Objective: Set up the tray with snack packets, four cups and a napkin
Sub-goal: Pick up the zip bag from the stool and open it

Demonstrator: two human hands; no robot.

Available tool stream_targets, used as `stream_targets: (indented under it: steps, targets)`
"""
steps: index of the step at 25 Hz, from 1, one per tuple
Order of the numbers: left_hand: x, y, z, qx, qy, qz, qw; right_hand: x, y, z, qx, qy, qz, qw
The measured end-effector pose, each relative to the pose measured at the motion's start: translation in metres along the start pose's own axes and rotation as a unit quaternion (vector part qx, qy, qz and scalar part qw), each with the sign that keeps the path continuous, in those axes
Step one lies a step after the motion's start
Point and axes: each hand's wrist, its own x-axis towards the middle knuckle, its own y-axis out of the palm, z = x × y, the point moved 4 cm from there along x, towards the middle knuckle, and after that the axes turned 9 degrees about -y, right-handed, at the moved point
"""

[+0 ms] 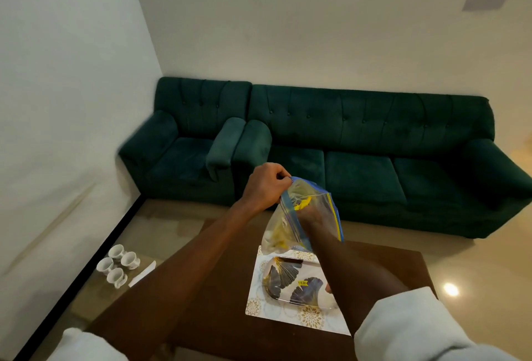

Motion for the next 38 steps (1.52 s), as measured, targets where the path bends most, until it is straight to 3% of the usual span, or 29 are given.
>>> stream_targets:
  steps: [7,16,25,30,38]
  targets:
    - [0.007,0.027,0.029,0.008,-0.062,-0.02,0.998,0.003,-0.022,0.025,-0.123,-0.017,-0.052,0.991]
    - [0.035,0.029,0.03,0.002,-0.099,-0.071,0.993,-0.015,-0.076,0.055,-0.14,-0.106,-0.15,0.973]
    - [0.049,0.042,0.042,-0.049,-0.138,-0.052,0.988,-0.038,-0.134,0.031,-0.039,-0.126,-0.233,0.964]
    - [0.051,0.05,0.054,-0.057,-0.148,-0.043,0.986,-0.036,-0.135,0.019,0.031,-0.127,-0.223,0.966]
    - [0.04,0.035,0.122,-0.14,-0.181,-0.046,0.972,-0.015,-0.107,0.0,0.309,-0.089,-0.182,0.929]
